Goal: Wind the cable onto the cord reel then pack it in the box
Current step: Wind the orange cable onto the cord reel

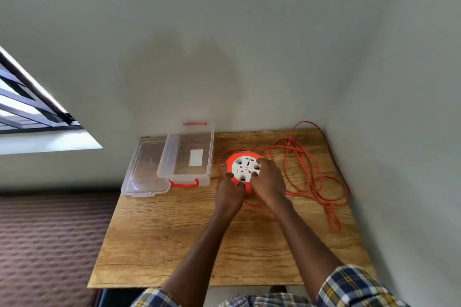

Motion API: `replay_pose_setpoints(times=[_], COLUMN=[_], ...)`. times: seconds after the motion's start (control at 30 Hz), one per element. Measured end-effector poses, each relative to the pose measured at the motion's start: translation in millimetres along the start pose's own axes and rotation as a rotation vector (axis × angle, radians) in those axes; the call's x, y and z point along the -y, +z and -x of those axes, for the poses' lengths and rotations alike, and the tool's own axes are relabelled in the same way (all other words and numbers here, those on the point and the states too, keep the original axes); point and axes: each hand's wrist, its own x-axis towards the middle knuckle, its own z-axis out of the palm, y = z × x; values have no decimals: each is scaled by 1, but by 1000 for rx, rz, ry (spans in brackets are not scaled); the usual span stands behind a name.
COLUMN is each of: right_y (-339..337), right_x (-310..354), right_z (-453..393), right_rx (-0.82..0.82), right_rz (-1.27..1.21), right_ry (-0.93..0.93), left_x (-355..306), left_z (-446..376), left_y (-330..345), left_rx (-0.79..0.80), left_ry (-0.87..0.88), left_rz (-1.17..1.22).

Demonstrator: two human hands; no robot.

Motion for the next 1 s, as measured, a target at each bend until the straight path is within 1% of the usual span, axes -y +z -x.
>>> replay_pose_setpoints(times=[0.1,0.27,0.4,0.5,0.63,0.7,0.77,0.83,0.9,1.0], right_y=[-4,2,3,1,-14,-25,-37,-49,-62,-86], right_x=[-8,-22,-31,-38,-40,-36,-31,-25,-18,1], right_z=[-18,-39,-50,-55,-57,-60,-64,-65,-64,-62], right_rx=[55,156,132,120,69,96,144,164,121,53], right_rz=[41,22,-32,-133,-279,-331,-373,-510,-716,-898], right_ry=[76,157,167,173,200,190,181,189,182,141], left_x=[-9,-23,-13,8,-27,-35,-44,-55,-64,-82], left_z=[-7,-17,-31,-44,-28,-30,-32,-35,-40,-45], left_y=[8,19,31,42,26,19,10,-4,-20,-51], left_rx=[-66,-98,-127,-218,-246,-280,-280,-285,-284,-254], left_ry=[-63,-222,-312,-337,-250,-183,-125,-76,-40,17], left_rz=[10,50,169,307,433,473,506,574,676,865])
